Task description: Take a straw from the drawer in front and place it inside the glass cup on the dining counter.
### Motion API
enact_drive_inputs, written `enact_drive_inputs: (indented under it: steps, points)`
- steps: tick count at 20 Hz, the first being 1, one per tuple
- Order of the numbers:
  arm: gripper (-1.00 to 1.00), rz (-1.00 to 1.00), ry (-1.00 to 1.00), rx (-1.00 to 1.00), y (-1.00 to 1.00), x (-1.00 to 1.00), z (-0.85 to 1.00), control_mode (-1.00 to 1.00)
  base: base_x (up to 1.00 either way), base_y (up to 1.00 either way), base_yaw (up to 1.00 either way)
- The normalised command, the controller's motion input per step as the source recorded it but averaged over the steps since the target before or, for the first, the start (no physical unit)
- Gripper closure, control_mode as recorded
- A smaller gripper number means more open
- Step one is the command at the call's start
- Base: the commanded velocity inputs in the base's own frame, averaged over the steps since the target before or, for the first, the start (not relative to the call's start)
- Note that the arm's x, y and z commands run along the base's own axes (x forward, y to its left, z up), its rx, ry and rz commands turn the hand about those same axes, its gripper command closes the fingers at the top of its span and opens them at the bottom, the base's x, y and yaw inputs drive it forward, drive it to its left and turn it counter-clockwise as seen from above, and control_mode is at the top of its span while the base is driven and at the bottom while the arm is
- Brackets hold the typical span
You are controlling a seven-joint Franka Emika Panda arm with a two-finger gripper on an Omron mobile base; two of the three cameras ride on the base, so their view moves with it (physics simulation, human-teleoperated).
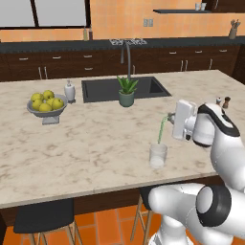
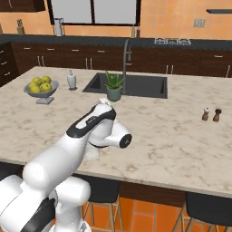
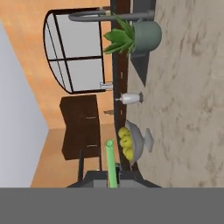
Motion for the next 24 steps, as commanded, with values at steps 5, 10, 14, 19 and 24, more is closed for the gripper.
enact_drive_inputs:
  steps: [5,10,14,19,24]
  points:
    - [1.00,0.00,0.12,0.00,-0.23,0.00,-0.19,-1.00,0.00,0.00,0.00]
    - [1.00,0.00,0.15,0.00,-0.14,0.02,-0.23,-1.00,0.00,0.00,0.00]
    - [1.00,0.00,0.15,0.00,-0.02,0.07,-0.31,-1.00,0.00,0.00,0.00]
    - [1.00,0.00,0.16,0.00,0.02,0.14,-0.25,-1.00,0.00,0.00,0.00]
    - [1.00,0.00,0.15,0.00,0.04,0.06,-0.27,-1.00,0.00,0.00,0.00]
